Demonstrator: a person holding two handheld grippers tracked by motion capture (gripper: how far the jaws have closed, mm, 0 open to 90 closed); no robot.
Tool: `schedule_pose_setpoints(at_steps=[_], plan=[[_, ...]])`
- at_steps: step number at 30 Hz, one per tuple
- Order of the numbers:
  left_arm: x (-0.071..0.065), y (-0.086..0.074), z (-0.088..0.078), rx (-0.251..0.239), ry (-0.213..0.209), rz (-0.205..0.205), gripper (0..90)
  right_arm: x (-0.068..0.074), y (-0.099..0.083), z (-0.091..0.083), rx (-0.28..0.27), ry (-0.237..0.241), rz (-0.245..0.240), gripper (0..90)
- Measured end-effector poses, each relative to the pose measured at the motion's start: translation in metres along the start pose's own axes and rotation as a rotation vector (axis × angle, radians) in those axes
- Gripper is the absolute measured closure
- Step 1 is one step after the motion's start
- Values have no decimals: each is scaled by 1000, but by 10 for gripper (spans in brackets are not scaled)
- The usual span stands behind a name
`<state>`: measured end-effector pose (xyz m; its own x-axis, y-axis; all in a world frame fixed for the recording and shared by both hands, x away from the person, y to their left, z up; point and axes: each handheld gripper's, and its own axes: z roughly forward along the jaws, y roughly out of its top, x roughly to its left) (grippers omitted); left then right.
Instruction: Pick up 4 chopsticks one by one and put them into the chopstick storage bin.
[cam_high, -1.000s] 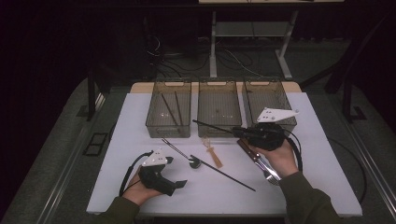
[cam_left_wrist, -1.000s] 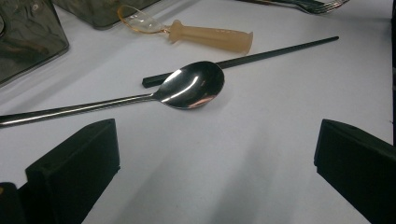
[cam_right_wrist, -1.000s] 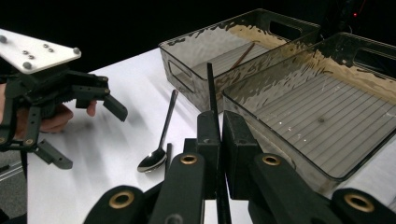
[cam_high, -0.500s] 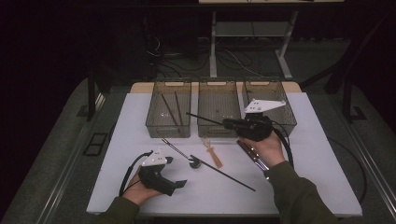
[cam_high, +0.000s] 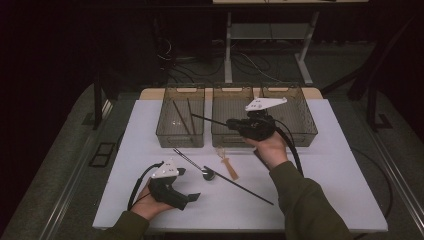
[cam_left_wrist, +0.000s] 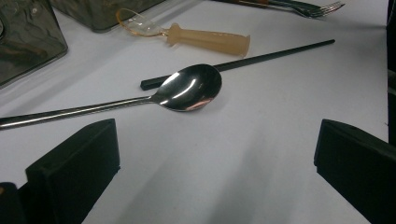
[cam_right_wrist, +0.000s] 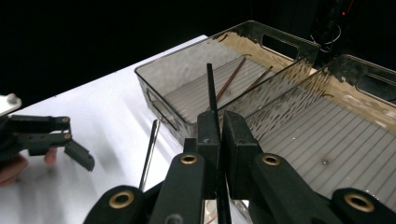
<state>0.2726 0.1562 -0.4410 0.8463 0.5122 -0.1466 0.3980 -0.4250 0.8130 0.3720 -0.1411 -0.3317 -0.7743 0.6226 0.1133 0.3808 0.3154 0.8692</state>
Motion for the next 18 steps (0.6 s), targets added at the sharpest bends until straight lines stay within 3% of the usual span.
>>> schedule_pose_setpoints(at_steps=[18], plan=[[-1, 0, 0, -3, -9, -5, 0, -4, 27, 49, 27, -53, 28, 855]])
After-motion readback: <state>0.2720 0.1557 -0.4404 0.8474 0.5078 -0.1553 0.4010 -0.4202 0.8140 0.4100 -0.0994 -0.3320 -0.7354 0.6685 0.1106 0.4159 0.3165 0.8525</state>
